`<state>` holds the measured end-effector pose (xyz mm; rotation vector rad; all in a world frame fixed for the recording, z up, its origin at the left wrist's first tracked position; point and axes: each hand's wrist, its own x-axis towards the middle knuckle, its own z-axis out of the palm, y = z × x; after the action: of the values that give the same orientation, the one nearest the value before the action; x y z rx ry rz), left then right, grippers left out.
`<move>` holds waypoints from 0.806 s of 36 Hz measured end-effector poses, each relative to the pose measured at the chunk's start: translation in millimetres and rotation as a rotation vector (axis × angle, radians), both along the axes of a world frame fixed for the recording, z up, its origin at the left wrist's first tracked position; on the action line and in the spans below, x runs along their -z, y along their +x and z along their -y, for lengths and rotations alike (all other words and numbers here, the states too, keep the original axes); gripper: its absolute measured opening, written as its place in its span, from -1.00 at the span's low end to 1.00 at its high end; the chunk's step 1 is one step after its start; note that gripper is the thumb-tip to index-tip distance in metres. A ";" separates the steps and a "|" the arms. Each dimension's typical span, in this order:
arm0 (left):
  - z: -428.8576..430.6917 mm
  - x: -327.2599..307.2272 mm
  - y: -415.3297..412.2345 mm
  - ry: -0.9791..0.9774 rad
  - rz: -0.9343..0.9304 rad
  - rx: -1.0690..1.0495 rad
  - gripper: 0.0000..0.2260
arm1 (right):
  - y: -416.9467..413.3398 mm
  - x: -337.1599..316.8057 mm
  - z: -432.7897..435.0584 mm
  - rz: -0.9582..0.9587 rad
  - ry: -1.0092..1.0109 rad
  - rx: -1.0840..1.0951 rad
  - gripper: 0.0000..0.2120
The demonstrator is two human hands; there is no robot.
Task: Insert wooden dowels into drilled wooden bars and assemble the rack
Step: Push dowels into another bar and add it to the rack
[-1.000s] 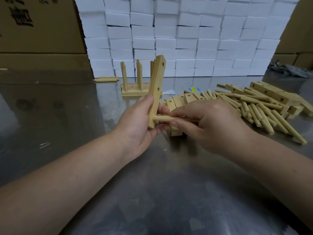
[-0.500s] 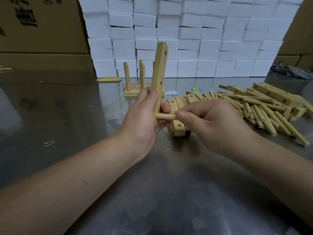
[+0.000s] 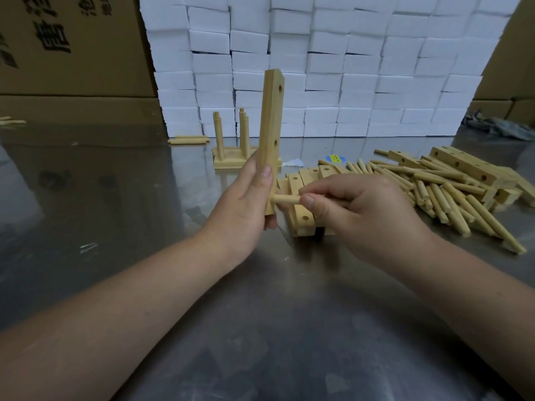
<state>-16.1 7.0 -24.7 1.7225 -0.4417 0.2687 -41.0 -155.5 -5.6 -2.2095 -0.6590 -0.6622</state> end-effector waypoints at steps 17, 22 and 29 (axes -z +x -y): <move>-5.3 4.5 24.2 -0.386 -0.224 -0.259 -0.76 | 57.0 -6.1 71.7 -0.419 -0.405 0.776 -0.74; -3.8 3.3 22.4 -0.378 -0.228 -0.250 -0.76 | 65.2 3.6 74.2 -0.460 -0.450 0.774 -0.77; -4.7 5.3 24.3 -0.343 -0.215 -0.269 -0.79 | 67.7 7.6 80.7 -0.500 -0.518 0.838 -0.83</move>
<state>8.3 11.8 -30.0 1.4497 -0.0018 0.3279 26.6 -236.2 -13.2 -2.9819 0.4445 -0.2937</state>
